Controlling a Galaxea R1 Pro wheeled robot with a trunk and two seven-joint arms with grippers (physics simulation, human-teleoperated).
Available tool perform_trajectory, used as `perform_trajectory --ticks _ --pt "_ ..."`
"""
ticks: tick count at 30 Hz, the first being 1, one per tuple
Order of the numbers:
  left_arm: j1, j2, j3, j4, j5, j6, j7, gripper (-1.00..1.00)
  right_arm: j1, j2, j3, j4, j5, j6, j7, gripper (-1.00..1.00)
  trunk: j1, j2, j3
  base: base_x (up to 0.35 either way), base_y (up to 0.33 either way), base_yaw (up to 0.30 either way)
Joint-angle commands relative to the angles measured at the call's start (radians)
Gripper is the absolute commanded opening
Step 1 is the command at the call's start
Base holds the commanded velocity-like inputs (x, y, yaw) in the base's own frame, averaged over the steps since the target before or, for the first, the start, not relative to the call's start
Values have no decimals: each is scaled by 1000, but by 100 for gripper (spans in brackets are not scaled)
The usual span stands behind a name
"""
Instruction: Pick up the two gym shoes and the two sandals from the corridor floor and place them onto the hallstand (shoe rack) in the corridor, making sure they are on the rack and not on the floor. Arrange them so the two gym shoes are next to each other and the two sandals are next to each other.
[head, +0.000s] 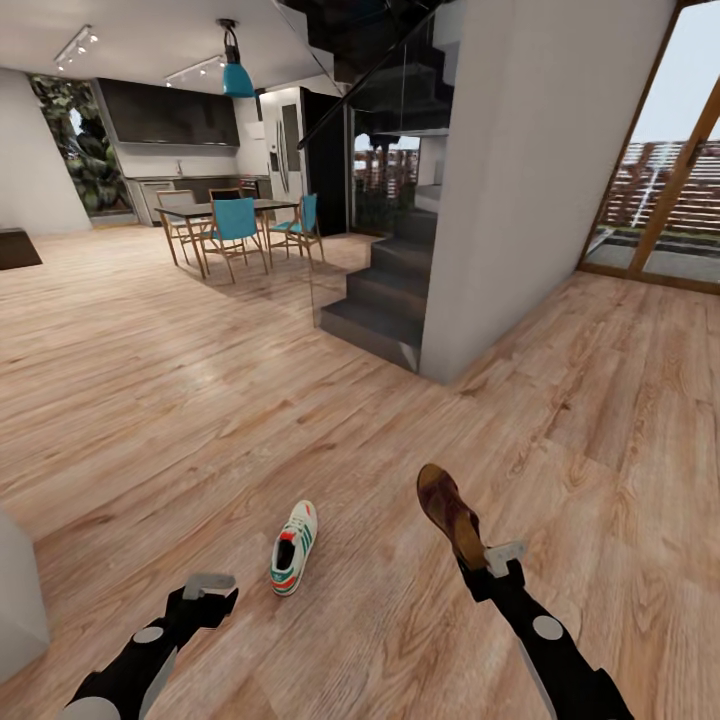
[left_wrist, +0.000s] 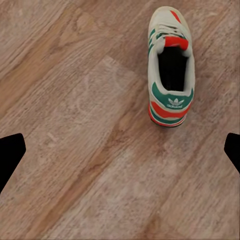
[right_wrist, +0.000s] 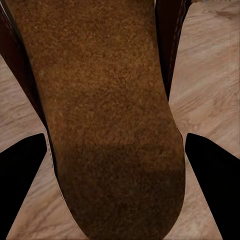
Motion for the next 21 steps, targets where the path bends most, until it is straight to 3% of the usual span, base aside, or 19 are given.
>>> perform_trajectory --ticks 1,7,14,21 --pt "-1 -1 9 1 -10 -4 -6 100 -1 1 -7 0 9 -5 8 -100 0 0 -1 189 0 0" --pt "-1 -3 14 2 -9 -1 -7 100 -1 -1 -6 1 8 -6 10 -100 0 0 -1 299 0 -49" --pt "-1 -3 15 2 -9 -3 -8 100 -1 -1 -5 1 7 -6 10 -100 0 0 -1 328 0 -246" --pt "0 -8 13 2 -10 -7 -8 100 -1 0 -5 -3 7 -5 9 -100 0 0 -1 85 0 -234"
